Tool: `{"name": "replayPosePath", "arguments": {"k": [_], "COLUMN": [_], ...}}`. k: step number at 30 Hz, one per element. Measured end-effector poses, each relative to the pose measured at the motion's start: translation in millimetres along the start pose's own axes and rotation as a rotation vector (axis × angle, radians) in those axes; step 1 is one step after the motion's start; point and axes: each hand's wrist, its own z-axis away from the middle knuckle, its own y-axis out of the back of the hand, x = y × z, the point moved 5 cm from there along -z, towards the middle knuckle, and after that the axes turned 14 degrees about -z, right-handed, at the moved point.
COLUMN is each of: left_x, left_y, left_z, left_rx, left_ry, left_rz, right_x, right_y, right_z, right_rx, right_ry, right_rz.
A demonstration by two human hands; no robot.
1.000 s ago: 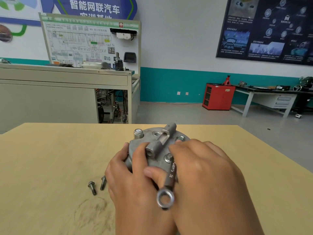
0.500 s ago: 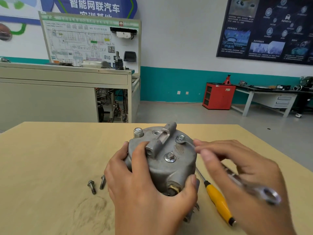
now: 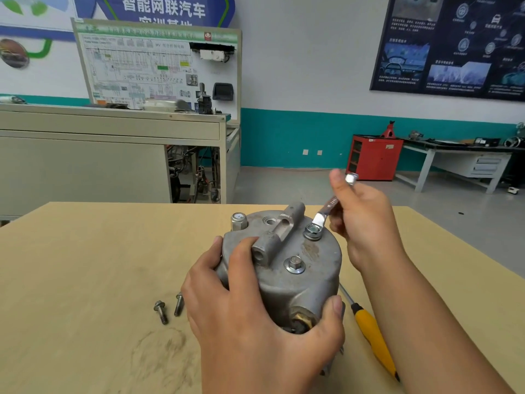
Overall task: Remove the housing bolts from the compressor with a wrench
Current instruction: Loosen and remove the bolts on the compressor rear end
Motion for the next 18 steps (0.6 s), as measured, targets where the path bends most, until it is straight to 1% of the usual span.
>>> {"name": "replayPosePath", "arguments": {"k": [2,6,9,12,14,15,18], "left_x": [-1.7,-2.7,-2.7,-2.3,-0.3,0.9,1.8], "left_y": [-0.8,-1.5,-1.3,-0.9,-0.3,0.1,0.7], "left_z": [1.3,1.5,1.6,1.3,0.9,0.9,1.2], "left_rx": [-0.001,0.01,0.01,0.003,0.0,-0.001,-0.002], "left_ry": [0.01,0.017,0.016,0.013,-0.002,-0.008,-0.008], "left_rz": [-0.003,-0.015,-0.017,-0.014,-0.006,-0.003,-0.006], "right_x": [3.0,7.4,4.2,-8.1,-24.4,-33.6,-52.2], "right_y": [-10.3,-32.1,-37.2,-34.5,-28.8,-26.0,-20.8], "right_z": [-3.8,-1.7,0.6,1.4,5.8,11.0,36.0], "right_rx": [-0.056,-0.281,-0.326,-0.241,-0.164,-0.157,-0.267], "right_ry": [-0.024,-0.176,-0.263,-0.31,-0.238,-0.186,-0.106], "right_rz": [0.075,0.086,-0.065,-0.34,-0.448,-0.472,-0.525]}}
